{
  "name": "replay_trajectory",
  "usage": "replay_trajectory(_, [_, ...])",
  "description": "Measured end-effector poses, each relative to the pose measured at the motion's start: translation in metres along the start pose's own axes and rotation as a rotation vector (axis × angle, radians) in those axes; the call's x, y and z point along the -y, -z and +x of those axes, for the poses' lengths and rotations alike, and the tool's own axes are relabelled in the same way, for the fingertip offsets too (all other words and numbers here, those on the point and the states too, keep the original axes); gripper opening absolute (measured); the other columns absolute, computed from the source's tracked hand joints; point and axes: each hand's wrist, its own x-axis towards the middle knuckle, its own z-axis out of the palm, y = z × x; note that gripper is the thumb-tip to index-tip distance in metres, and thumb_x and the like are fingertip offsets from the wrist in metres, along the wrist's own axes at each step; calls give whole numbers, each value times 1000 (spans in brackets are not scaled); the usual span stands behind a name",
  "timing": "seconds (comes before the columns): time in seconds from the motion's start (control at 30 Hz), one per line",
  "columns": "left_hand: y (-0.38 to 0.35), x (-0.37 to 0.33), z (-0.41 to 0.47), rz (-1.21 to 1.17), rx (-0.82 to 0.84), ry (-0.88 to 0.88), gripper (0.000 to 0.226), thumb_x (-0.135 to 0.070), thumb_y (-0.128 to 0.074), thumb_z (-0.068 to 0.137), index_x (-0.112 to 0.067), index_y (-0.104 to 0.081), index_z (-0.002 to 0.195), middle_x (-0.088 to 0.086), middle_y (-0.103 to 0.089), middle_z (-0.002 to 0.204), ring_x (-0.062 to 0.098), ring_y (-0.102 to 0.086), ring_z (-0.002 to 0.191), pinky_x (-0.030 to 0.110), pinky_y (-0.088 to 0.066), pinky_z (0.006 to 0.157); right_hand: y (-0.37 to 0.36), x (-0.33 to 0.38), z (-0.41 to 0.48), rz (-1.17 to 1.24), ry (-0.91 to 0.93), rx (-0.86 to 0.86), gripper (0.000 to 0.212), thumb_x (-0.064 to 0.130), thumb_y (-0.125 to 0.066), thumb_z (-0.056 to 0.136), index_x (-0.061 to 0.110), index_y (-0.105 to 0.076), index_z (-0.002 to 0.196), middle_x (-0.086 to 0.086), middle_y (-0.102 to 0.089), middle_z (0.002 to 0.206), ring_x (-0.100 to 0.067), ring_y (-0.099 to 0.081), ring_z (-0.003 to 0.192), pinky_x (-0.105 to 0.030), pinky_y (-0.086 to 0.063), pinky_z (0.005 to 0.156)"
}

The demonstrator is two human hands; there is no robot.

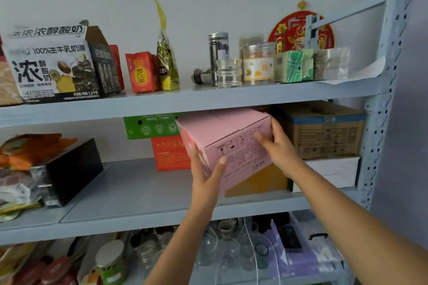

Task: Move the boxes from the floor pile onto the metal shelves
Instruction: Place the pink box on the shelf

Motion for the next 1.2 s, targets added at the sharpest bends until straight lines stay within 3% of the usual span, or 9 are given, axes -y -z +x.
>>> replay_trajectory(0.07, [-22, 2, 2, 31, 77, 8, 92, -33, -64, 93, -47, 4, 153, -31, -19, 148, -8, -49, 125, 16, -51, 92, 0, -5, 9, -56, -17, -122, 71, 42, -48, 99, 35, -7, 156, 10, -21, 160, -14, -26, 143, -42, -29, 113])
replay_trajectory(0.13, [-44, 3, 4, 107, 120, -9, 91, -37, -60, 96, -43, 11, 153, -32, -8, 153, -5, -34, 139, 26, -42, 108, -4, -13, 15, -103, -52, -172, 75, 54, -40, 97, 35, 2, 156, 6, 2, 165, -19, -10, 151, -46, -17, 121])
replay_trajectory(0.33, [-76, 24, -2, 358, 234, -64, 71, -28, -42, 102, -30, 3, 157, -20, 13, 162, 0, 12, 149, 38, -4, 125, 4, -32, 14, 115, -55, -261, 94, 92, -39, 71, 47, -17, 150, 0, -42, 152, -23, -49, 133, -51, -42, 108])
replay_trajectory(0.47, [-57, 27, 9, 423, 35, -243, 52, -12, -50, 98, -30, -39, 146, -20, -33, 155, -10, -28, 139, 20, -32, 112, 13, -45, 3, -96, 15, -121, 112, 74, -69, 68, 45, -1, 152, 10, -33, 157, -16, -44, 136, -45, -46, 105])
replay_trajectory(0.6, [-6, 31, 80, 455, -378, 6, 87, -35, -81, 76, -21, -33, 148, 5, -36, 149, 25, -38, 136, 47, -39, 110, 18, -49, 2, -60, 37, -135, 104, 54, -73, 78, 41, -3, 154, 14, -42, 147, -9, -50, 123, -26, -55, 84])
replay_trajectory(0.7, [26, 34, 122, 253, -185, 310, 110, -65, -83, 57, -20, -36, 146, 8, -57, 136, 28, -62, 113, 53, -57, 88, 20, -51, 1, -24, -4, -126, 94, 50, -68, 84, 42, -6, 154, 16, -48, 136, -8, -55, 112, -18, -55, 71])
replay_trajectory(0.8, [25, 30, 110, 232, -67, 218, 56, -44, -71, 83, -8, -59, 124, 8, -70, 102, 26, -67, 85, 38, -59, 66, 27, -57, 9, -61, -13, -132, 76, 46, -63, 89, 39, -21, 153, 16, -57, 124, -6, -62, 102, -21, -59, 66])
replay_trajectory(1.0, [2, 50, 92, 291, -106, 52, 56, -36, -71, 87, -21, -52, 138, -4, -72, 116, 12, -70, 102, 37, -63, 77, 27, -67, 39, -562, 117, -527, 61, 7, -59, 91, 19, -36, 147, -4, -39, 149, -23, -52, 126, -38, -57, 90])
replay_trajectory(1.2, [-11, 52, 97, 426, -179, 27, 58, -45, -68, 88, -27, -49, 140, -7, -70, 119, 11, -68, 104, 41, -61, 82, 13, -78, 27, -790, 257, -542, 57, 6, -65, 85, 14, -48, 139, -10, -35, 143, -29, -36, 133, -45, -54, 93])
